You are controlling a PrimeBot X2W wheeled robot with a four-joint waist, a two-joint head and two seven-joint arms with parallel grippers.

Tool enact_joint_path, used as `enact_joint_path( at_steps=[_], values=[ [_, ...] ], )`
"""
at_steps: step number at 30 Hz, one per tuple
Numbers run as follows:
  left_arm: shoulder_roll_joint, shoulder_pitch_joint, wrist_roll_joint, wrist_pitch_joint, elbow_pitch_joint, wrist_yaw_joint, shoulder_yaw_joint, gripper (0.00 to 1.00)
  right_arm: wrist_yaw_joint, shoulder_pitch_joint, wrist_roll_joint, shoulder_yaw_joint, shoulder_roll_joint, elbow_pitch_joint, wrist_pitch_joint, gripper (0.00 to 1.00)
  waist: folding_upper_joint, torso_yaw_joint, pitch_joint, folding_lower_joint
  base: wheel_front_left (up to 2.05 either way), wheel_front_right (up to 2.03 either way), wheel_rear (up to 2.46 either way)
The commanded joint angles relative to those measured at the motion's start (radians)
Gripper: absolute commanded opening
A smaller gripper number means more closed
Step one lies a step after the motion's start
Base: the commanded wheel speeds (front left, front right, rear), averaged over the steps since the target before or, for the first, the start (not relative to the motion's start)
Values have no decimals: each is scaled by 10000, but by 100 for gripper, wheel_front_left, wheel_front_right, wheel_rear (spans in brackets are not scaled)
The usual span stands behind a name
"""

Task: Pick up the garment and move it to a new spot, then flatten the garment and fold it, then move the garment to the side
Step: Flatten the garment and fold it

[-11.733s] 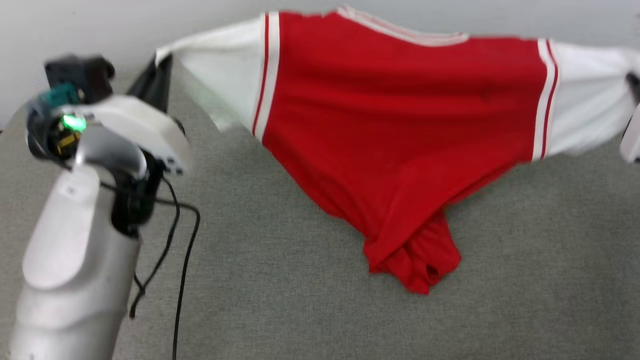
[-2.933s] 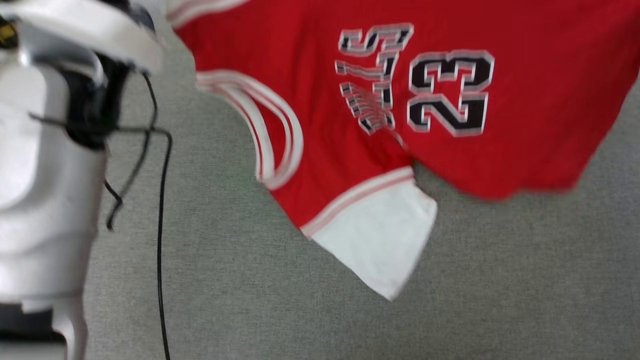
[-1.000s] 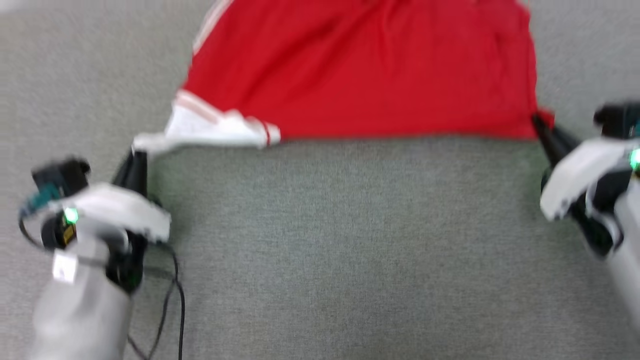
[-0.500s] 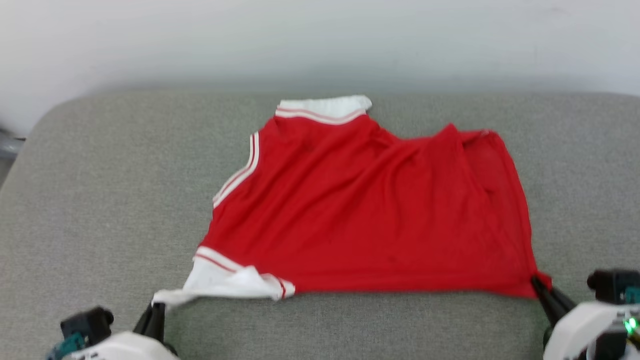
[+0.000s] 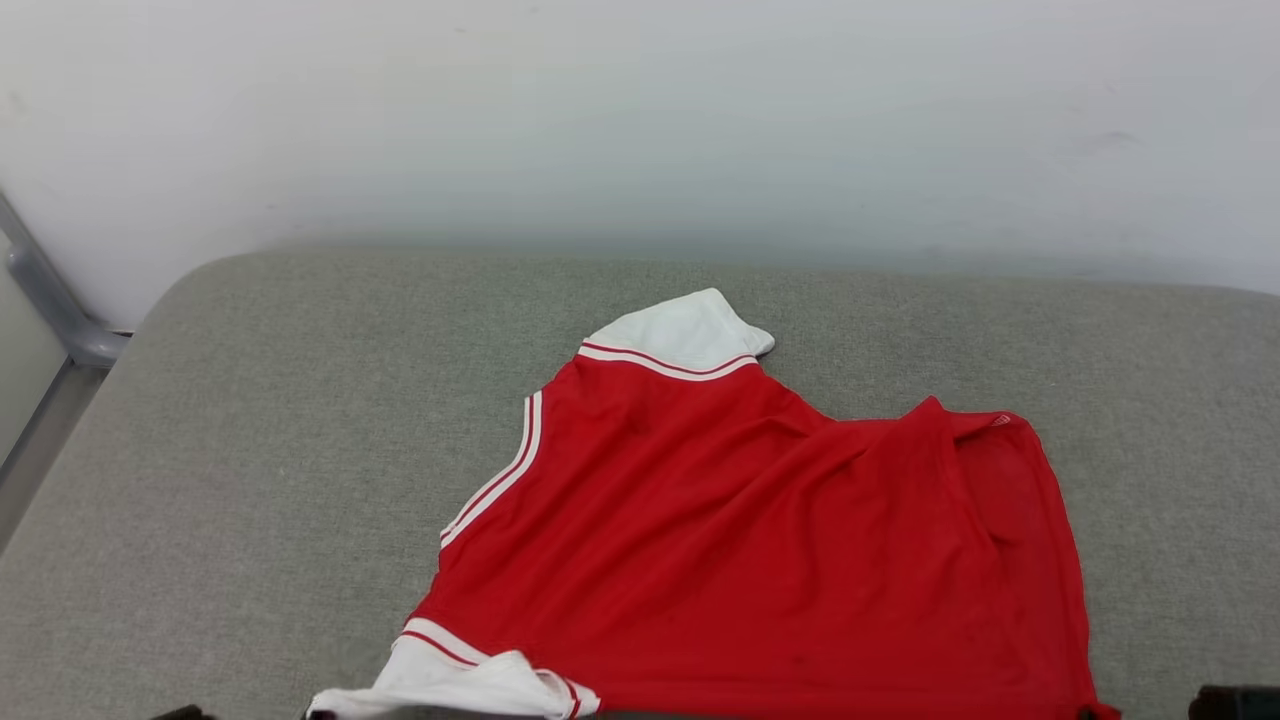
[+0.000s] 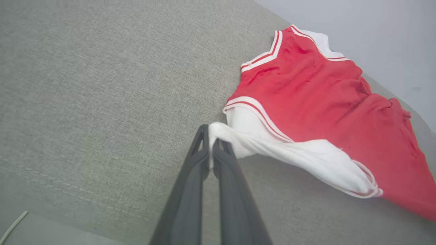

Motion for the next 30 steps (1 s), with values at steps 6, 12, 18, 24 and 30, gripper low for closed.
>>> enact_joint_path(
  at_steps=[6, 12, 18, 24, 30],
  values=[
    [220, -1162, 323, 404, -372, -231, -460, 0, -18, -450, -415, -121, -14, -928, 1023, 0, -1, -125, 147, 2, 0, 0, 0],
    [12, -2942, 516, 431, 543, -836, -915, 0, -17, -1671, -810, 263, -267, -924, 1526, 0, -1, -319, 860, 2, 0, 0, 0],
    [-321, -4568, 422, 154, 2257, -1472, -1066, 0, -15, -3062, -873, 790, -477, -156, 1421, 0, -1, -444, 1777, 2, 0, 0, 0],
    [-723, -5725, 292, 45, 3933, -2083, -1311, 0, -15, -3911, -857, 1162, -542, 937, 964, 0, -1, -482, 2452, 2, 0, 0, 0],
    [-962, -6223, 245, -190, 5025, -2435, -1432, 100, -15, -4163, -677, 1518, -397, 2003, 186, 100, -1, -479, 2590, 2, 0, 0, 0]
  ],
)
